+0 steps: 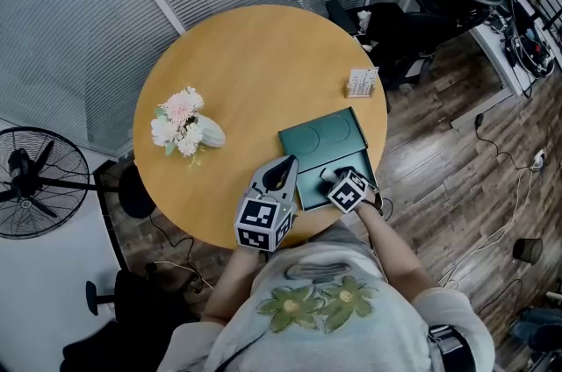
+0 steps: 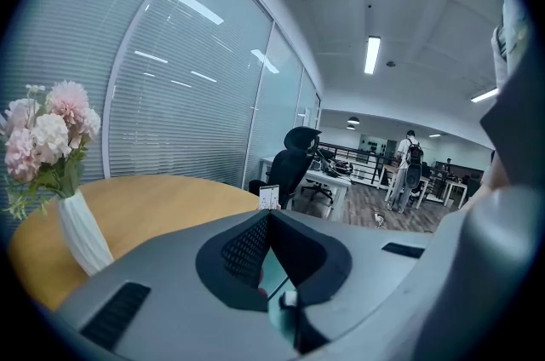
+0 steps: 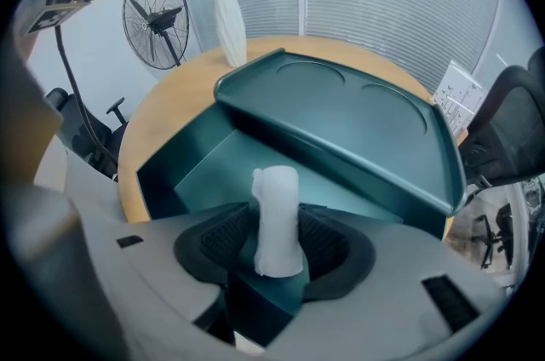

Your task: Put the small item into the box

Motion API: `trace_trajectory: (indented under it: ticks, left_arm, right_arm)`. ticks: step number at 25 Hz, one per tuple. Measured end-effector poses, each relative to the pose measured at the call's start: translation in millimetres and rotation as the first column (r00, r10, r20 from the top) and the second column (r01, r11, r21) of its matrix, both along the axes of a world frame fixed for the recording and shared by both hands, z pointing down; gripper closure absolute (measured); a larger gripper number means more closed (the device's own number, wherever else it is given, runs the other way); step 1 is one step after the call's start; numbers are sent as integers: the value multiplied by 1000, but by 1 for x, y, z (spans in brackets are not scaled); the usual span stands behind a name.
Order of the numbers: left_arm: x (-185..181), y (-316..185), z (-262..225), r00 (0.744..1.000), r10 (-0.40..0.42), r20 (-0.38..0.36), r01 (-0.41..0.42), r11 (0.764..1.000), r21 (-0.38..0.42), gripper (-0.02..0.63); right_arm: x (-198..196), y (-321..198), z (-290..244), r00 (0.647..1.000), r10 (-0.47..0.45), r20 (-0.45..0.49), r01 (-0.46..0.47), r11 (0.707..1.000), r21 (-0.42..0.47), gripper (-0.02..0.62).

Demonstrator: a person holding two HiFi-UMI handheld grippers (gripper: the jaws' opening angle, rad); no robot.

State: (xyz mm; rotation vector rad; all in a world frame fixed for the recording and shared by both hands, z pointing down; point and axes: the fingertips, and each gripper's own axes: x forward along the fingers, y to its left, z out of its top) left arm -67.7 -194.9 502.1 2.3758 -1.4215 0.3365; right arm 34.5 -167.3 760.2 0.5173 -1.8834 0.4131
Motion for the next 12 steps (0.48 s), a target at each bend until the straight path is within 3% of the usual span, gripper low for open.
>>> trace_trajectory:
  ticks: [3,12]
  left_arm:
    - [1,1,1,1000,3,0,-3,1000,-1,606]
    - [-1,6,0,1000,12,-2,-12,1000,1,606]
  right_arm:
    - [2,0,1,1000,-6,-17,6,1000,5,339]
    - [-4,-3,-20,999,28,41,-30,998,47,320]
